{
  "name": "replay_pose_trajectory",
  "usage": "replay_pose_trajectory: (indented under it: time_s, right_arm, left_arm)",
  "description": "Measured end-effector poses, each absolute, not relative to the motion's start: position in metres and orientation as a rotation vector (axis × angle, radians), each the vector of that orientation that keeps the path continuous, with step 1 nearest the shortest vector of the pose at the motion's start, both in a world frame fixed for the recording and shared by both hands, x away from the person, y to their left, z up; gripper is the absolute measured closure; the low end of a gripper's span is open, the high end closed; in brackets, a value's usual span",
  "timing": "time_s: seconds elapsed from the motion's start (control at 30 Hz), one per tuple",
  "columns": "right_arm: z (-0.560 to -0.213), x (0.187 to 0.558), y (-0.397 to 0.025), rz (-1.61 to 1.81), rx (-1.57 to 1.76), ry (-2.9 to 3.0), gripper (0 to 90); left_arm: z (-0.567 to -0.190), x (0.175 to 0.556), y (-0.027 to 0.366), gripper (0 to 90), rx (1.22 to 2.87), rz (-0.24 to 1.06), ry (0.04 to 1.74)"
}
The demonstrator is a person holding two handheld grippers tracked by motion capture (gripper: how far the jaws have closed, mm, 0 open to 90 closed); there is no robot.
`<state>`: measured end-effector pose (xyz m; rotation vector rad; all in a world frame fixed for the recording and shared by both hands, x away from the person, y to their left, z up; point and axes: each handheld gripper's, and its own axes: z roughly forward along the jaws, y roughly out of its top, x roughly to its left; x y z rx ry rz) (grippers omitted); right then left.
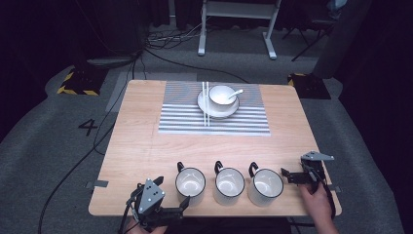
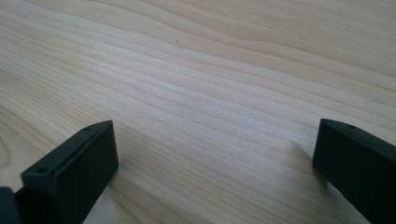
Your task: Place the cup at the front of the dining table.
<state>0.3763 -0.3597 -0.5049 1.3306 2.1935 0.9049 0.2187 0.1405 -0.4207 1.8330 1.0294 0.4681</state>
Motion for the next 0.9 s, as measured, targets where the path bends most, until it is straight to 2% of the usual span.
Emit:
replay_pose_trajectory:
  time_s: [0.2,0.37,0.5,0.73,0.9]
  right_arm:
    - [-0.505,0.376,-0.360,0.904,1.330,2.195,0.1]
    - [-0.505,0.376,-0.360,0.904,1.330,2.194,0.1]
    - [-0.505,0.376,-0.360,0.905,1.330,2.195,0.0]
    - [-0.505,0.376,-0.360,0.904,1.330,2.196,0.1]
    - [-0.505,0.376,-0.360,0.904,1.330,2.196,0.1]
  left_arm:
    - [-0.429,0.223,0.135,1.2,1.875,0.473,1.037]
    - [-0.446,0.232,0.129,1.4,1.919,0.403,1.023]
    - [-0.457,0.238,0.131,2.0,1.925,0.405,1.013]
    - [-0.475,0.249,0.134,1.9,1.885,0.299,0.966]
    - [-0.477,0.254,0.127,2.8,1.890,0.349,0.889]
